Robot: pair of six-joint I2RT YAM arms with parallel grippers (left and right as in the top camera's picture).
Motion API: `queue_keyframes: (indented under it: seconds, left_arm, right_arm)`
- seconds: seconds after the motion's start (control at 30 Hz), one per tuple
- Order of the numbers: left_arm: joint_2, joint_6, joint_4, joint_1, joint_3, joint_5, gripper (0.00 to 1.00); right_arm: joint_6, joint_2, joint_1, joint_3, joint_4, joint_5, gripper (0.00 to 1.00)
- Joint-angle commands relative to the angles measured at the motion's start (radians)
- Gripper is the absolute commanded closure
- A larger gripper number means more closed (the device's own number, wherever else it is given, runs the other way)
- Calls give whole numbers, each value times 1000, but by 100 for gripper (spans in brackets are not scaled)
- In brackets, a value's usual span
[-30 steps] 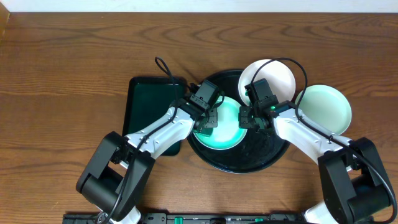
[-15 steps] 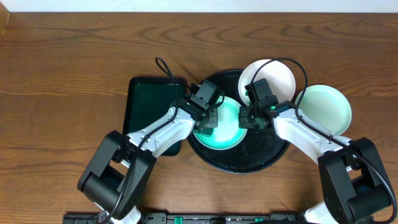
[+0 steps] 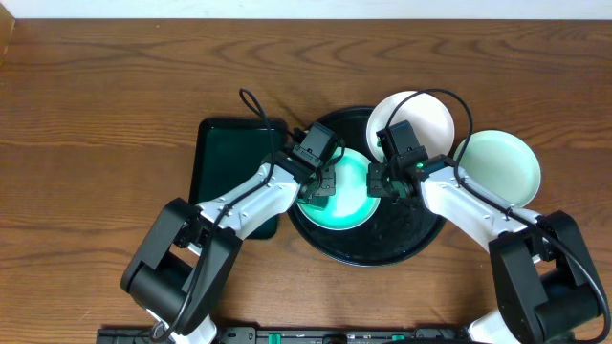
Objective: Clean dirty plates on tray and stack at the side
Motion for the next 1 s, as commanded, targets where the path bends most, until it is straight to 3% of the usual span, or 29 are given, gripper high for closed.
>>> queue_keyframes:
  seconds: [0.0,0.27,0.63,0.8,0.97]
  left_arm:
    - [62,-9,-10,0,-35,29,92]
    - [82,-40,-9,0,-35,101,93]
    - [62,-42,73,1,-3,463,92]
    - [-4,-8,73,3,35,469,93]
    - [-93,0,61,16,39,359,93]
  right_arm:
    - [-7,18,10,10,2,-12,99]
    - [-7,18,10,10,3,-13,99]
    - [-7,18,10,10,3,-12,99]
    - [-7,18,10,10,3,-13,99]
    - [-7,18,10,10,3,-13,99]
